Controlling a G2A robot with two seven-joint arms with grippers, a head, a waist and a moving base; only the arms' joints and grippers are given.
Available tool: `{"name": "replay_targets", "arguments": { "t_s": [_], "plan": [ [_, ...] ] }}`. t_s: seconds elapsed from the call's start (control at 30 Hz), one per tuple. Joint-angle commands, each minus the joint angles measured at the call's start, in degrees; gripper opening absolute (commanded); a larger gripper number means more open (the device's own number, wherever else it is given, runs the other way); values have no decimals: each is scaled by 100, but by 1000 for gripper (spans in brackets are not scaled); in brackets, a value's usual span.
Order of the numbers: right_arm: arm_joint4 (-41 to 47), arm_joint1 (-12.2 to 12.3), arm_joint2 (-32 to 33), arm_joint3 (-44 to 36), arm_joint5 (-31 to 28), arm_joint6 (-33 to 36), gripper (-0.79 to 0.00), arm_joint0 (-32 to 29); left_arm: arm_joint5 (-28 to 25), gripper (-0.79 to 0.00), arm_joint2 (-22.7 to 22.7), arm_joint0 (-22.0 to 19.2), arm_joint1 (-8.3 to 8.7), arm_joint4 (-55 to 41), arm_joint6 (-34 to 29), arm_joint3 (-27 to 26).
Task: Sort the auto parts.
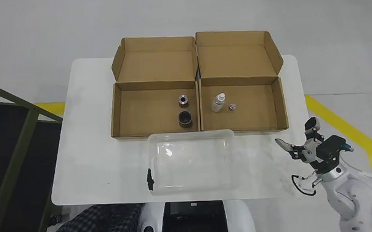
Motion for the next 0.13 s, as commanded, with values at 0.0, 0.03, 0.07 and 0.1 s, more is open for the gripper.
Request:
{"name": "replay_targets", "arguments": {
  "t_s": [0.0, 0.03, 0.07, 0.1],
  "plan": [
    [0, 0, 0, 0, 0, 0, 0, 0, 0, 0, 0, 0, 0, 0, 0, 0],
    [0, 0, 0, 0, 0, 0, 0, 0, 0, 0, 0, 0, 0, 0, 0, 0],
    [0, 0, 0, 0, 0, 0, 0, 0, 0, 0, 0, 0, 0, 0, 0, 0],
    [0, 0, 0, 0, 0, 0, 0, 0, 0, -1, 0, 0, 0, 0, 0, 0]
  ]
}}
